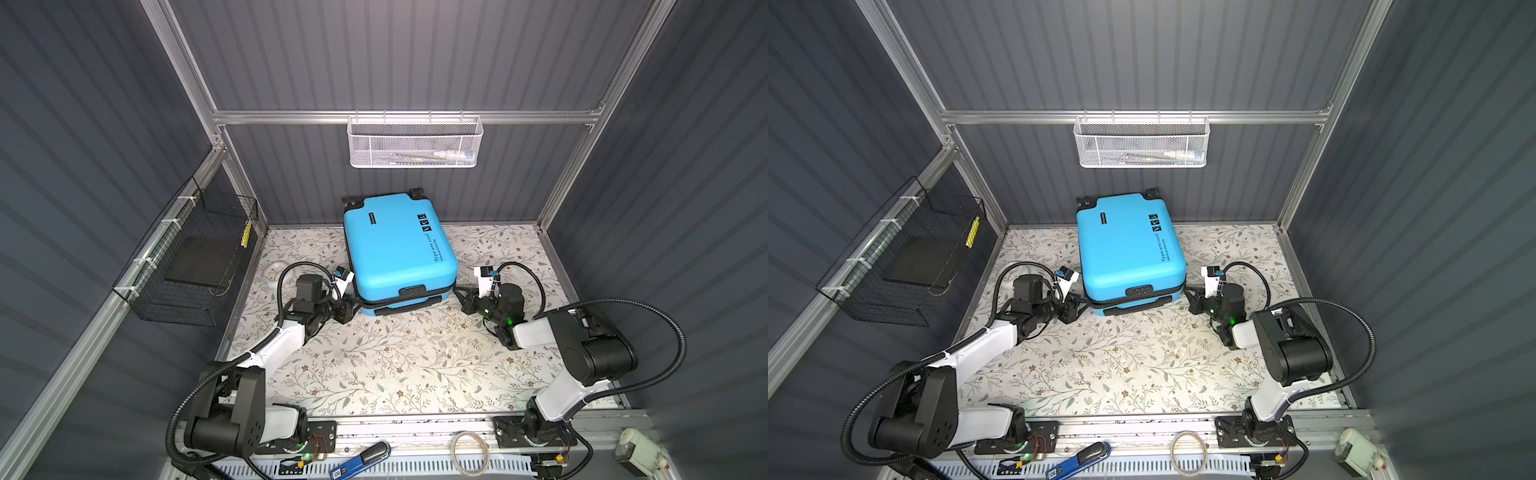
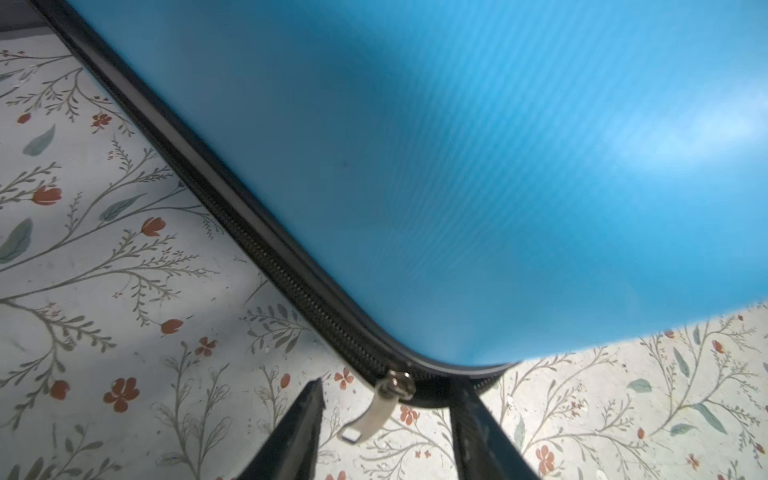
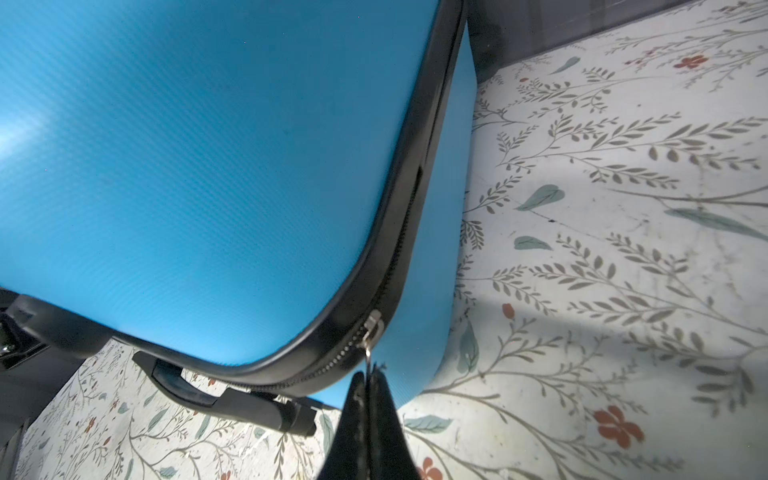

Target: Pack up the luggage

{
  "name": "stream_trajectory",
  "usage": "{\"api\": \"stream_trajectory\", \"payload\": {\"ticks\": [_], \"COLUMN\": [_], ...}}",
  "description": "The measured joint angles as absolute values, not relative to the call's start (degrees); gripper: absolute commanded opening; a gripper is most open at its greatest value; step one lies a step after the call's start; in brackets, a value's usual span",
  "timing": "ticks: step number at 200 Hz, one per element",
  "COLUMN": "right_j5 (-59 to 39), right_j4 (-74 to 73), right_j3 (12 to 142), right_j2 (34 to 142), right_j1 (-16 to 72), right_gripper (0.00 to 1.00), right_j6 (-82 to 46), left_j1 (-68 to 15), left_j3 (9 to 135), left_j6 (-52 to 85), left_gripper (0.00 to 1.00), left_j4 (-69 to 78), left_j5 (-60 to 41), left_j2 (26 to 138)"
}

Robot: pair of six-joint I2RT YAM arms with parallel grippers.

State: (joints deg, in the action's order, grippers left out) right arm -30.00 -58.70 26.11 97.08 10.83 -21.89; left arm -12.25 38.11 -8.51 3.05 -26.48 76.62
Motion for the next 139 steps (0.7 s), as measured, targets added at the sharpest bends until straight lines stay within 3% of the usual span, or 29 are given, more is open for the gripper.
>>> {"api": "stream_trajectory", "payload": {"ticks": [51, 72, 139], "right_j5": [-30.0, -30.0, -30.0], "right_j4": [-58.7, -58.7, -58.7], "right_j3": [26.1, 26.1, 26.1], "right_j2": [97.1, 97.1, 97.1], "right_j1": [10.8, 10.8, 10.8], "right_gripper": [0.00, 0.00, 0.00], "right_j6": [-22.1, -22.0, -22.1], "left_j1": [-11.9, -11.9, -11.9], "left_j3": [39.4, 39.4, 37.7], "left_j6": [-9.1, -9.1, -7.4], "left_gripper": [0.50, 0.39, 0.44], "left_j4": [1.0, -0.4, -1.5], "left_j5": [-28.7, -30.3, -26.5], "left_j2": [77.8, 77.9, 76.2]}}
